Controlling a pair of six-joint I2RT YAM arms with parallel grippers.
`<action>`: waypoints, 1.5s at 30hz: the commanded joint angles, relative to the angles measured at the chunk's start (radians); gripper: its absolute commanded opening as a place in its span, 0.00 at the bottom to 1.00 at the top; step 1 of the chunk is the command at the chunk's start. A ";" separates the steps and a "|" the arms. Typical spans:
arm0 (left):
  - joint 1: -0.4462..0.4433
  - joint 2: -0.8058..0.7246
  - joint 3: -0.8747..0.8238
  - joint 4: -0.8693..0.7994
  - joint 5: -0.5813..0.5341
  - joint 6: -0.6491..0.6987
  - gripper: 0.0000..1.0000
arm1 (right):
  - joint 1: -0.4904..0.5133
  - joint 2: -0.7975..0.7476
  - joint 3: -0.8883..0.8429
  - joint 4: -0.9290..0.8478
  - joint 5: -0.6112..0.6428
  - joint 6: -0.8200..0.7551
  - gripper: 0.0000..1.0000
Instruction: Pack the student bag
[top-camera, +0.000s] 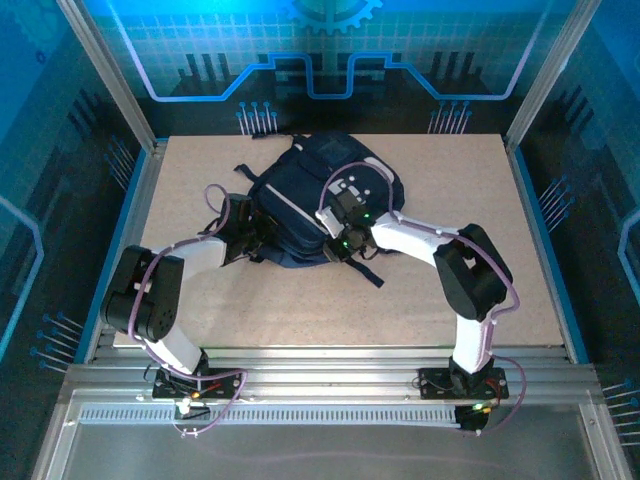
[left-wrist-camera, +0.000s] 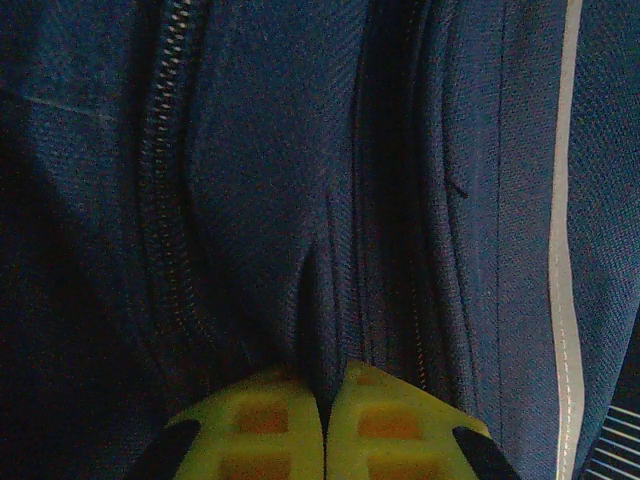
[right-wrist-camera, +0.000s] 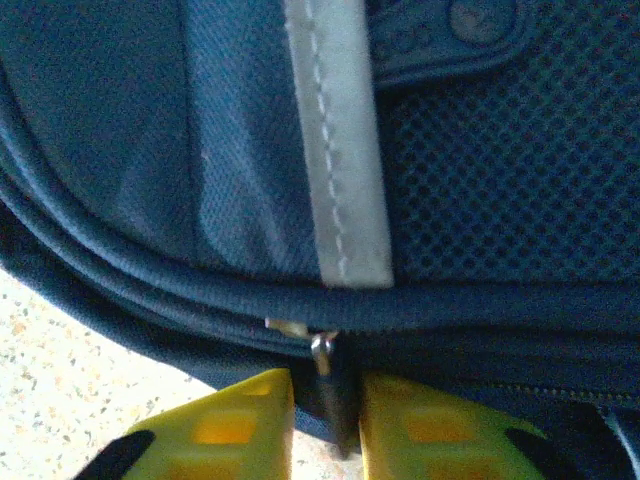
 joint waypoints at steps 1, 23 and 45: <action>0.009 -0.036 0.004 -0.031 0.005 0.026 0.01 | 0.004 0.004 0.036 0.028 0.057 -0.009 0.05; 0.022 -0.154 0.089 -0.175 0.014 0.136 0.55 | -0.225 -0.239 -0.127 0.029 -0.110 0.104 0.49; 0.129 -0.338 -0.209 0.137 -0.484 0.881 0.99 | -0.510 -0.417 -0.807 1.089 0.315 -0.067 0.59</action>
